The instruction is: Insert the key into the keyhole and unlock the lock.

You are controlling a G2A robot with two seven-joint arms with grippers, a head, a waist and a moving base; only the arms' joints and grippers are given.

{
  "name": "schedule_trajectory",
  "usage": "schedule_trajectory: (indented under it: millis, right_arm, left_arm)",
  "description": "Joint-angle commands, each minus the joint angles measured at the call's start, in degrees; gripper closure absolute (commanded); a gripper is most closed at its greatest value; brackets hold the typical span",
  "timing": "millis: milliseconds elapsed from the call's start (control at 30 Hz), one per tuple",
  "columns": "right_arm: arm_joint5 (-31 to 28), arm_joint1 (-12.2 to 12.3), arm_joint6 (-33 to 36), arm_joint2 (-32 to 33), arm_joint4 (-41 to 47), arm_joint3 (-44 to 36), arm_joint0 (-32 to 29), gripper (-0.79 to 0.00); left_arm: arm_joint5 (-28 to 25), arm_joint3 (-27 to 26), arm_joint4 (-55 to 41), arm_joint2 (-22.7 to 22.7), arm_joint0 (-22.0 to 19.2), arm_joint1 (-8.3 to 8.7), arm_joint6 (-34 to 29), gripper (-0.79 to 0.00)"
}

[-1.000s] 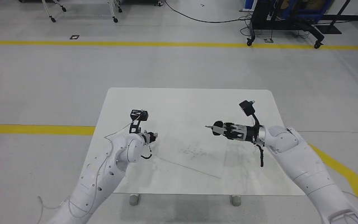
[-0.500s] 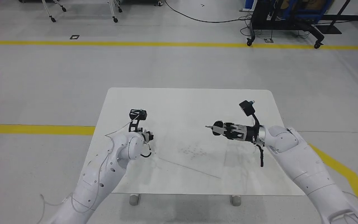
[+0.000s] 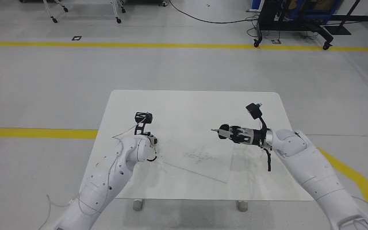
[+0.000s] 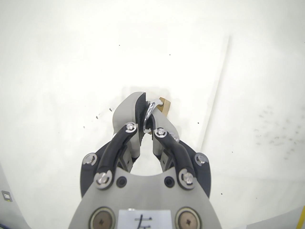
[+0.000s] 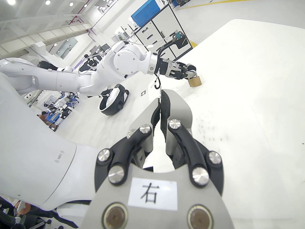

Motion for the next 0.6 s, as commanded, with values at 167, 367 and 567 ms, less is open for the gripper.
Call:
schedule_trajectory:
  millis: [167, 367, 567]
  right_arm:
    - [0.0, 0.0, 0.0, 0.0, 0.0, 0.0, 0.0, 0.0]
    - [0.0, 0.0, 0.0, 0.0, 0.0, 0.0, 0.0, 0.0]
    - [0.0, 0.0, 0.0, 0.0, 0.0, 0.0, 0.0, 0.0]
  left_arm:
    - [-10.42, -2.83, -11.75, -5.17, 3.54, -0.04, 11.6, 0.0]
    - [-32.6, -1.13, -35.07, -15.19, 8.2, 0.85, 18.15, 0.0]
    - [-38.9, 1.21, -41.08, -17.01, 7.92, 1.19, 14.36, 0.0]
